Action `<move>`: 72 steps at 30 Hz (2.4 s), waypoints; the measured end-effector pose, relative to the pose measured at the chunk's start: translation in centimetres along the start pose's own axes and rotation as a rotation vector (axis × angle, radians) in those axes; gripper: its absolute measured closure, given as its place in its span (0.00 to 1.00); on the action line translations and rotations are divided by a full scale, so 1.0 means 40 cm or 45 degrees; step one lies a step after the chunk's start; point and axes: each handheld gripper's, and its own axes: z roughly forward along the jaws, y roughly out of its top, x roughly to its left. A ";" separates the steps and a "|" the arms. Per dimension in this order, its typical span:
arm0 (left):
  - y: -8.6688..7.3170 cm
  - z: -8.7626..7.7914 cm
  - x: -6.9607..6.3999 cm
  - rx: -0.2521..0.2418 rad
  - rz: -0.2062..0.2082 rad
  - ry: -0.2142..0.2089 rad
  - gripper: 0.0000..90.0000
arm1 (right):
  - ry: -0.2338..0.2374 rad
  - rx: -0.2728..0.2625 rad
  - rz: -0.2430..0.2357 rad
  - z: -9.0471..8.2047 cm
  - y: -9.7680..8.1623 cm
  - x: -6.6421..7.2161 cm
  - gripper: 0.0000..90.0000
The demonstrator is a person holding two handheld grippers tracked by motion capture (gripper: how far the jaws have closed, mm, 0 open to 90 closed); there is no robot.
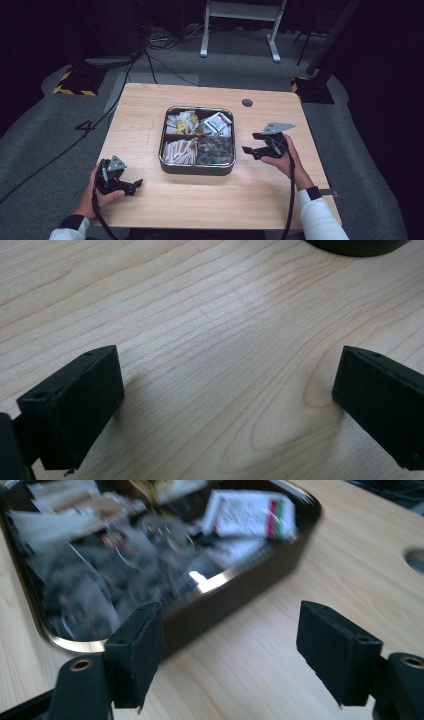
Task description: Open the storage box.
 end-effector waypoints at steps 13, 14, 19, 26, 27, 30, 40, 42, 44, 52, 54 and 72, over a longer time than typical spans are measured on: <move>-0.003 -0.004 -0.008 -0.003 -0.018 0.016 0.02 | 0.116 -0.022 -0.121 0.184 0.157 0.105 0.34; -0.003 -0.003 -0.009 -0.006 -0.021 0.018 0.02 | 0.117 -0.020 -0.126 0.196 0.163 0.110 0.34; -0.003 -0.003 -0.009 -0.008 -0.019 0.018 0.02 | 0.137 0.042 -0.122 0.255 0.178 0.123 0.34; 0.001 0.000 -0.008 -0.002 -0.018 0.014 0.01 | 0.130 0.077 -0.138 0.294 0.194 0.127 0.35; 0.001 0.000 -0.009 -0.002 -0.022 0.015 0.01 | 0.120 0.079 -0.152 0.297 0.196 0.130 0.35; 0.002 0.001 -0.008 -0.002 -0.020 0.014 0.01 | 0.109 0.107 -0.185 0.313 0.202 0.140 0.36; 0.002 0.001 -0.008 -0.001 -0.019 0.014 0.01 | 0.162 0.115 -0.120 0.349 0.226 0.143 0.36; 0.002 0.001 -0.008 -0.001 -0.017 0.014 0.01 | 0.151 0.114 -0.128 0.352 0.228 0.141 0.38; 0.002 0.001 -0.008 -0.001 -0.017 0.013 0.01 | 0.142 0.114 -0.124 0.353 0.230 0.139 0.44; 0.002 0.001 -0.008 -0.002 -0.019 0.013 0.01 | 0.106 0.124 -0.100 0.356 0.242 0.131 0.65; 0.002 0.001 -0.008 -0.001 -0.017 0.013 0.01 | 0.103 0.127 -0.097 0.355 0.242 0.131 0.65; 0.002 0.001 -0.008 -0.002 -0.019 0.013 0.01 | 0.106 0.156 -0.109 0.328 0.228 0.121 0.66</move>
